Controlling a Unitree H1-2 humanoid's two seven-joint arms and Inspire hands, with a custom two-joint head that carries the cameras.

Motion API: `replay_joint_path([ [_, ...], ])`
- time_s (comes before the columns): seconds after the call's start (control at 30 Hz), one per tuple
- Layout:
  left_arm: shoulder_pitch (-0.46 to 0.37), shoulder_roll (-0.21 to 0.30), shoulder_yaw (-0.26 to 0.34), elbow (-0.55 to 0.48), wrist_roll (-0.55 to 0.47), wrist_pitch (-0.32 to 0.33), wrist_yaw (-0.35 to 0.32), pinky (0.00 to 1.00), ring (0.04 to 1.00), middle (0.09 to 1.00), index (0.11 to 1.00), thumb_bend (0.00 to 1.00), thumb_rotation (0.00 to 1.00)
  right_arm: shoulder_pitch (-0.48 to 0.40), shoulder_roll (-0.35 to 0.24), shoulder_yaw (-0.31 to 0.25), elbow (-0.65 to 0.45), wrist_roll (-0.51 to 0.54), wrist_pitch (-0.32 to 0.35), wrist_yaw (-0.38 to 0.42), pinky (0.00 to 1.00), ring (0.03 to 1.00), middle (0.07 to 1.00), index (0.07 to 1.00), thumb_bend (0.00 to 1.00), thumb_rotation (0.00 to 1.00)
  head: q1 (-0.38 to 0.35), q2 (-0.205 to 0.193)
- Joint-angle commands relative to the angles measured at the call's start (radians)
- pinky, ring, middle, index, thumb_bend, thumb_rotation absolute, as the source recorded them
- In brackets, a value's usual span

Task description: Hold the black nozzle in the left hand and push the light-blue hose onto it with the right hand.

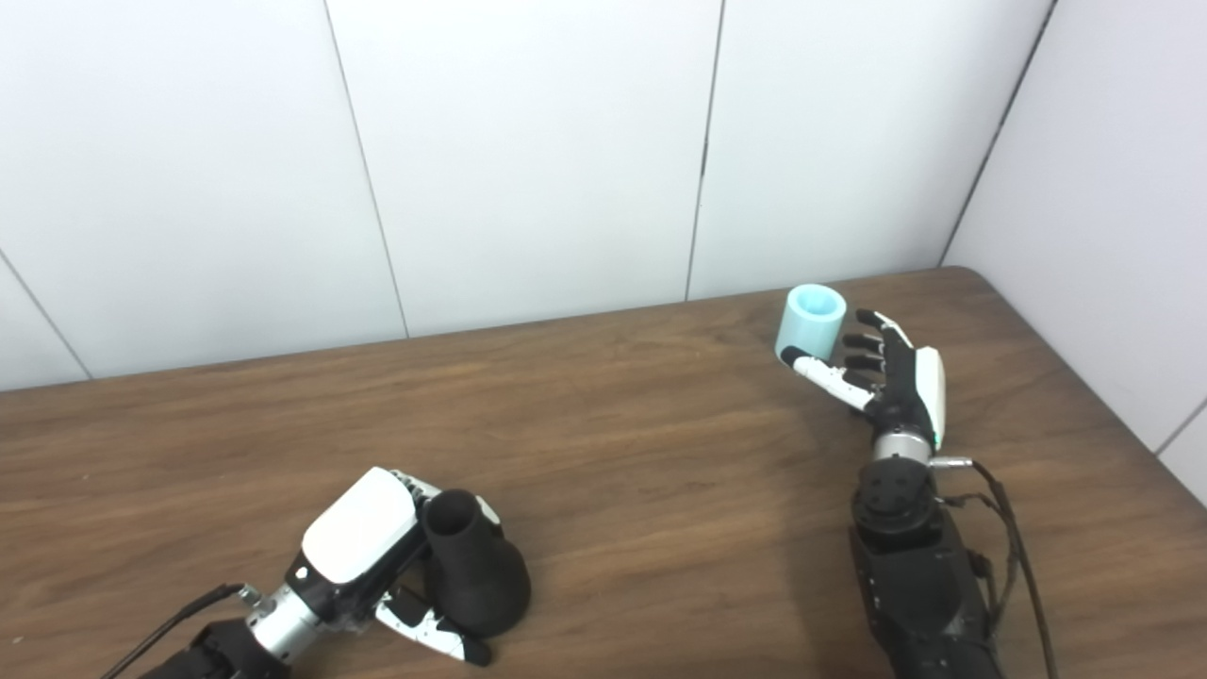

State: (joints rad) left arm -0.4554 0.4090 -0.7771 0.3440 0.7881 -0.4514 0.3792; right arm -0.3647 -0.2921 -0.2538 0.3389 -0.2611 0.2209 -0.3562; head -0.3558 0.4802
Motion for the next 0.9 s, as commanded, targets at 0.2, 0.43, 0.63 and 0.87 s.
replay_joint_path([
  [0.2, 0.192, 0.006, -0.125, 0.128, -0.025, -0.018, 0.045, 0.12, 0.181, 0.472, 0.483, 0.52, 0.00, -0.059, -0.021, 0.007, -0.020, -0.073, -0.027, -0.132, 0.72, 0.866, 0.930, 0.878, 0.96, 0.40, -0.025, -0.003],
  [0.43, 0.193, 0.012, -0.127, 0.127, -0.035, -0.018, 0.049, 0.12, 0.183, 0.472, 0.483, 0.52, 0.00, -0.061, -0.022, 0.014, -0.026, -0.067, -0.017, -0.130, 0.77, 0.940, 1.000, 0.993, 0.95, 0.41, -0.051, -0.008],
  [0.63, 0.199, 0.018, -0.126, 0.123, -0.038, -0.018, 0.053, 0.11, 0.172, 0.472, 0.483, 0.52, 0.00, -0.070, -0.045, 0.032, -0.003, -0.036, -0.023, -0.064, 0.83, 0.949, 0.995, 0.991, 0.98, 0.46, -0.070, -0.010],
  [0.87, 0.203, 0.027, -0.130, 0.122, -0.054, -0.018, 0.050, 0.10, 0.160, 0.472, 0.483, 0.52, 0.00, -0.110, -0.076, 0.060, 0.081, -0.009, -0.044, 0.008, 0.82, 0.917, 0.978, 0.977, 1.00, 0.50, -0.087, -0.015],
])
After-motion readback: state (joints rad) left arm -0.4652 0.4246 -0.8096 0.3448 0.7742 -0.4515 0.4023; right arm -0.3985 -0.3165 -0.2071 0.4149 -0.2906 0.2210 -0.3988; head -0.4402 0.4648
